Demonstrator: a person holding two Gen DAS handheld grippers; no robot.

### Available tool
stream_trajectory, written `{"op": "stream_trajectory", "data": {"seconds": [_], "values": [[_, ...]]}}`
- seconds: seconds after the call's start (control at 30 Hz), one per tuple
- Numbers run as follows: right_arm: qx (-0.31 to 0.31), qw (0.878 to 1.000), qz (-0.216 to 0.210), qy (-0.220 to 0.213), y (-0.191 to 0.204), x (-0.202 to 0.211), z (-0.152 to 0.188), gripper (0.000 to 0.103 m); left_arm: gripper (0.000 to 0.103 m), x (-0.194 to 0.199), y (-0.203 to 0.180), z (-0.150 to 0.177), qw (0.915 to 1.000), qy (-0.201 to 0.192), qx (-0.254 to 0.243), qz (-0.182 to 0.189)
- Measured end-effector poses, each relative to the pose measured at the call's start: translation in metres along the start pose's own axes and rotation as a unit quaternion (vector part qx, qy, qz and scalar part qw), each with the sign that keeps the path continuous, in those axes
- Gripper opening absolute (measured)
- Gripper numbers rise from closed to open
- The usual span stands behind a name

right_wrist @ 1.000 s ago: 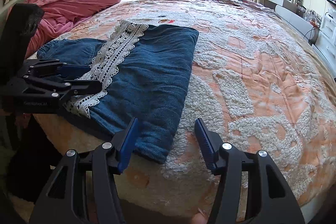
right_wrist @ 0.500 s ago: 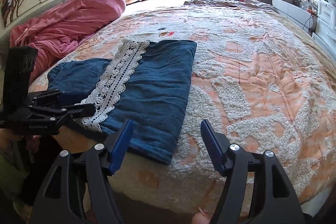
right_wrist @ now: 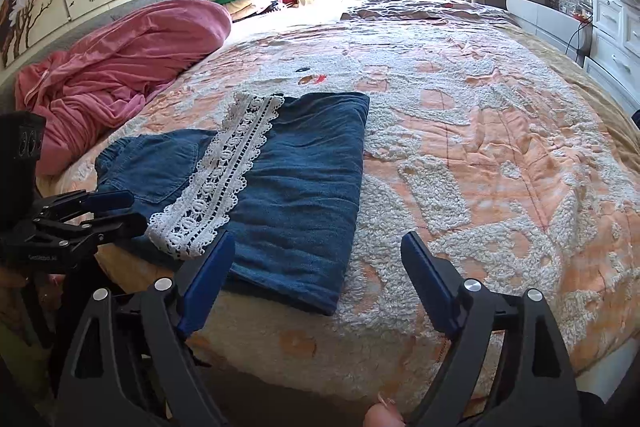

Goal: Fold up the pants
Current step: 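Move the right tool to the elastic waistband and grasp it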

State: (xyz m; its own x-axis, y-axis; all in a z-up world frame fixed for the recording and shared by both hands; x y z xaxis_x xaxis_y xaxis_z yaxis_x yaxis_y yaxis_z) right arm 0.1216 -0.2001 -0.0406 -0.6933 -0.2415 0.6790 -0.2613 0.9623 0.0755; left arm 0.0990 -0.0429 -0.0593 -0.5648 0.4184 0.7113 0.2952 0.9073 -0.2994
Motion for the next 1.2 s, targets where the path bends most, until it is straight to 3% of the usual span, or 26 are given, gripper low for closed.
{"op": "stream_trajectory", "data": {"seconds": [0.3, 0.7, 0.9, 1.2], "values": [[-0.007, 1.000, 0.003, -0.011, 0.008, 0.008, -0.008, 0.092, 0.091, 0.019, 0.005, -0.001, 0.9997, -0.022, 0.008, -0.008], [0.009, 1.000, -0.006, -0.020, 0.028, 0.014, -0.025, 0.094, 0.093, 0.060, 0.034, 0.007, 0.9972, -0.050, 0.043, -0.036], [0.053, 0.998, -0.034, -0.024, 0.065, 0.011, -0.041, 0.095, 0.093, 0.081, 0.066, 0.022, 0.9928, -0.057, 0.089, -0.055], [0.111, 0.989, -0.100, 0.006, 0.134, -0.019, -0.062, 0.095, 0.093, 0.083, 0.100, 0.043, 0.9840, -0.053, 0.165, -0.041]]}}
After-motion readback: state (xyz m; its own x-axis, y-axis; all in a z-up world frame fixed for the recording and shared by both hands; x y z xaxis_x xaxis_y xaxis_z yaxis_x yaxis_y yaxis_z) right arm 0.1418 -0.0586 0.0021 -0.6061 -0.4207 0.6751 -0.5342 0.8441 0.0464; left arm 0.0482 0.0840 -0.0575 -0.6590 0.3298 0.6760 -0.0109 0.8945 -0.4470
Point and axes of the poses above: each gripper's, at about its wrist camera, not at the fingertips, and x roughly against the way its jaws point, y to its left, z to its underside, the point moved 7 cm from there along -x, roughly the way its jaws point, and after that the axes turned 7 degrees about z, right-handed, at the moved point
